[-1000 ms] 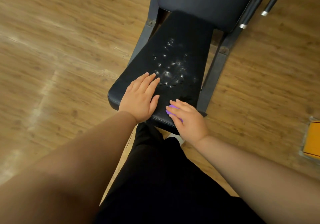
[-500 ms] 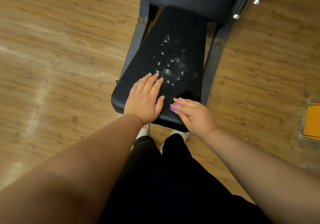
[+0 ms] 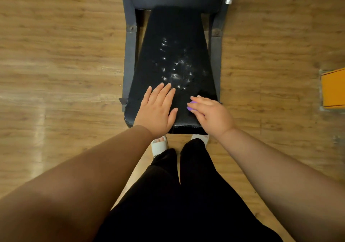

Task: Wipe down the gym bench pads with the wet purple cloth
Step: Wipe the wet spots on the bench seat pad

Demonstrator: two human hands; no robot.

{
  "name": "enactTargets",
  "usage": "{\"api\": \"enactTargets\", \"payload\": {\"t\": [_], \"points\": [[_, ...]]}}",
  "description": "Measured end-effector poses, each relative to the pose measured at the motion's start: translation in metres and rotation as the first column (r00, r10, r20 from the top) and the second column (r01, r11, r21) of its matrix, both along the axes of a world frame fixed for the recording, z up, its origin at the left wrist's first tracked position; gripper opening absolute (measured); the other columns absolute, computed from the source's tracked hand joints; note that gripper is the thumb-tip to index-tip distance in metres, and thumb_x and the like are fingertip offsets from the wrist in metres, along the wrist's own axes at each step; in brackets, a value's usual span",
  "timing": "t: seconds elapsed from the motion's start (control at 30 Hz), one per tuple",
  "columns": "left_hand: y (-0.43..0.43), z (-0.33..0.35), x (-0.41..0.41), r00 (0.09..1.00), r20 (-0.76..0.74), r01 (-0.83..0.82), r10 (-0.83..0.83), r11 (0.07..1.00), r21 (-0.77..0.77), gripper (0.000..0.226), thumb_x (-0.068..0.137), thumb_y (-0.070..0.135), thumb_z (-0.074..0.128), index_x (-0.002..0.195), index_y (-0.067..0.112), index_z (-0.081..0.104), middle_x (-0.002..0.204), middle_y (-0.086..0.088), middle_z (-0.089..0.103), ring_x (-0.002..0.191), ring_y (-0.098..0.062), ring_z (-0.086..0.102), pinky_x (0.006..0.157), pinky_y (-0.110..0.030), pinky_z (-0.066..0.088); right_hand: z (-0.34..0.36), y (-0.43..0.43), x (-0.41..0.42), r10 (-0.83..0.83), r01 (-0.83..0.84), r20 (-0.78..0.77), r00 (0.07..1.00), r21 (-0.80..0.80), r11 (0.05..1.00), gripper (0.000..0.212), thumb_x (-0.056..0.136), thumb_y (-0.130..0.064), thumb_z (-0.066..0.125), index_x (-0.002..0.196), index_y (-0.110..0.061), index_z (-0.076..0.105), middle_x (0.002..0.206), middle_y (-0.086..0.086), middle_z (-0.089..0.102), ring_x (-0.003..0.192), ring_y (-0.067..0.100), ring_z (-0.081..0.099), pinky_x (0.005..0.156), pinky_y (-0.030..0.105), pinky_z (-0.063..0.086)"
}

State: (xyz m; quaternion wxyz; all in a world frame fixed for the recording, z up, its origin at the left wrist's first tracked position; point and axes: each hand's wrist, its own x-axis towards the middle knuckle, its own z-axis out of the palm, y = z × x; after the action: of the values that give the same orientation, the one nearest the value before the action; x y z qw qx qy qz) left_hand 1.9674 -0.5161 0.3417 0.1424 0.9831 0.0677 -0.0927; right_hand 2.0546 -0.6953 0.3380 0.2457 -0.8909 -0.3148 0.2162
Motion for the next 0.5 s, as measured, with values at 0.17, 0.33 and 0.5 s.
{"api": "enactTargets", "payload": {"t": [0.17, 0.33, 0.5], "points": [[0.003, -0.002, -0.002, 0.999, 0.027, 0.036, -0.035, 0.999, -0.03, 0.059, 0.096, 0.039, 0.027, 0.141, 0.004, 0.044, 0.147, -0.013, 0.045, 0.14, -0.03, 0.035, 0.118, -0.047, 0.018, 0.007, 0.005, -0.027, -0.086, 0.086, 0.015, 0.996, 0.0, 0.996, 0.024, 0.092, -0.014, 0.063, 0.114, -0.016, 0.072, 0.128, 0.003, 0.064, 0.125, 0.023, 0.054, 0.105, 0.03, 0.035], [0.002, -0.001, -0.001, 0.998, 0.039, 0.044, -0.042, 0.998, -0.049, 0.06, 0.095, 0.039, 0.028, 0.141, 0.004, 0.044, 0.146, -0.014, 0.046, 0.139, -0.031, 0.037, 0.118, -0.047, 0.019, 0.003, -0.005, 0.001, -0.051, 0.053, -0.123, 0.991, 0.012, 0.999, 0.028, 0.091, -0.018, 0.065, 0.119, -0.021, 0.069, 0.132, -0.003, 0.06, 0.129, 0.012, 0.049, 0.111, 0.024, 0.032], [0.004, -0.003, -0.002, 0.997, 0.05, 0.054, -0.051, 0.996, -0.064, 0.06, 0.095, 0.039, 0.03, 0.141, 0.003, 0.045, 0.144, -0.015, 0.048, 0.138, -0.031, 0.039, 0.117, -0.048, 0.021, 0.004, 0.001, -0.006, -0.142, 0.152, -0.142, 0.98, 0.058, 0.987, 0.025, 0.088, -0.014, 0.069, 0.113, -0.016, 0.072, 0.125, 0.0, 0.065, 0.124, 0.014, 0.055, 0.109, 0.032, 0.039]]}}
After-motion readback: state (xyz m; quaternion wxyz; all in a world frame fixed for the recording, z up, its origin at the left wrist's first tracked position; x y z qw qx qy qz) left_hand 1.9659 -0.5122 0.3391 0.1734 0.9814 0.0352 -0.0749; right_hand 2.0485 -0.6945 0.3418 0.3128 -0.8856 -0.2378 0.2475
